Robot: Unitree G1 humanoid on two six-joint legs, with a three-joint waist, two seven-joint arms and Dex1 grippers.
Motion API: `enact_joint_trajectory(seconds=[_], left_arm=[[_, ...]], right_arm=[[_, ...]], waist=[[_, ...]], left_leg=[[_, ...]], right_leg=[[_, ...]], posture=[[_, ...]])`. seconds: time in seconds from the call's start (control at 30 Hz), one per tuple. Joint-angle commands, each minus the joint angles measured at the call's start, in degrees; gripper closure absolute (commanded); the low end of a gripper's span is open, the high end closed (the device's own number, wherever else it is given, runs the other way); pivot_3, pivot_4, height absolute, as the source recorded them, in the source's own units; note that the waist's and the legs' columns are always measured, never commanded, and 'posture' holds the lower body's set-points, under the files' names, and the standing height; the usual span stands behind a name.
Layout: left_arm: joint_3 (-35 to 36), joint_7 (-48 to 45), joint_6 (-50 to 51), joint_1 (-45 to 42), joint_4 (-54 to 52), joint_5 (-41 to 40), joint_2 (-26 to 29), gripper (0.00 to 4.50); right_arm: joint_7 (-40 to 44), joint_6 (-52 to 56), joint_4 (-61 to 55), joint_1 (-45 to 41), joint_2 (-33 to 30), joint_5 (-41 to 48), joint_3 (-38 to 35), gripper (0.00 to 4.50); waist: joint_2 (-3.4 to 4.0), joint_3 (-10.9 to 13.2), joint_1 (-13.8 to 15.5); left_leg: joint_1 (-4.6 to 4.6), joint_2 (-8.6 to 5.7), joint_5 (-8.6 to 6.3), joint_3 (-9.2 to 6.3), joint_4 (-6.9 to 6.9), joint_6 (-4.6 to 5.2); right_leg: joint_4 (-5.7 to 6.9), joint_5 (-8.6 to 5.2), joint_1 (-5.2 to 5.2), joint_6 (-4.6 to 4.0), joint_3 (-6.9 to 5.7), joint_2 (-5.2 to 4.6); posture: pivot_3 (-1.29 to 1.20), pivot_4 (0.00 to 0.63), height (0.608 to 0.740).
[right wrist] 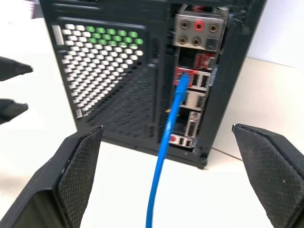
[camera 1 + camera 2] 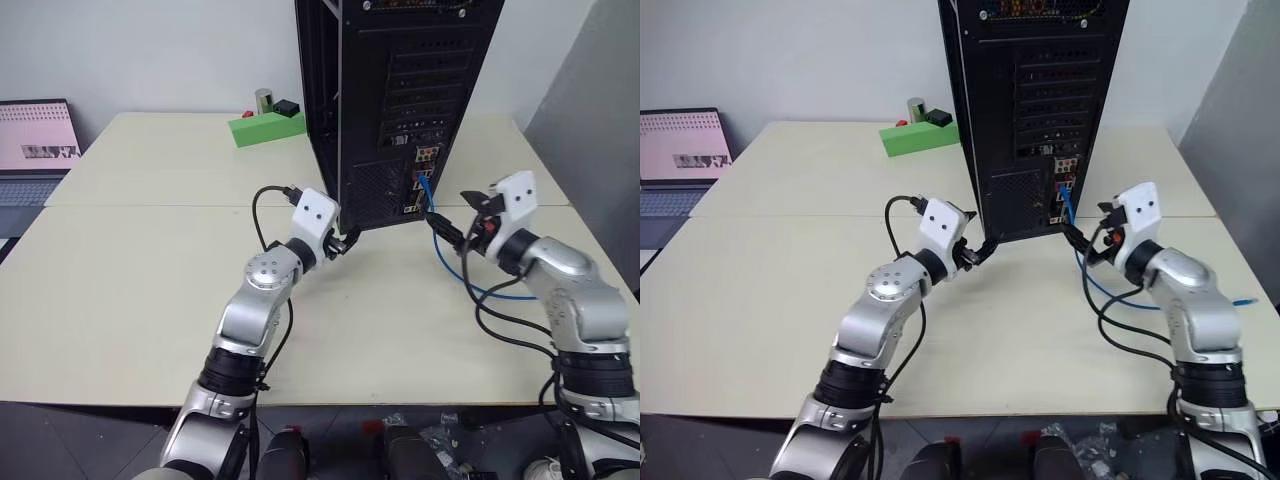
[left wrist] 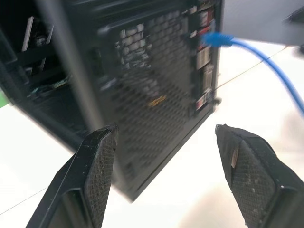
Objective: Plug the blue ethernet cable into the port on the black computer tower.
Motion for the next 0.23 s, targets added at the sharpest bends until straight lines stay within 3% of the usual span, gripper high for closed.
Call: enact_joint_trajectory(seconds=[0.03,0.23], left_arm=[[4.1,-4.5,3.0,-0.3,-5.4,-4.1,4.5,1.04],[8.0,-12.5,6.7,0.7,-7.6,-10.6,12.7,1.04]], right_arm=[[6.3,-0.7,-3.3,0.2,-3.7,6.5,-5.6,0.02],[11.8,1.2,-2.3,-0.5,-7.7,11.6,-6.7,0.02]], waist=[[-0.01,0.0,0.0],[-0.01,0.0,-0.1]], left_leg=[[0.0,0.0,0.0,-0.01,0.0,0.0],[0.02,0.03,0.0,0.0,-0.02,0.0]], right_leg=[[-0.01,0.0,0.0,0.0,0.0,0.0],[-0.01,-0.01,0.0,-0.01,-0.01,0.01]], posture=[[0.0,0.15,0.74],[0.0,0.15,0.74]])
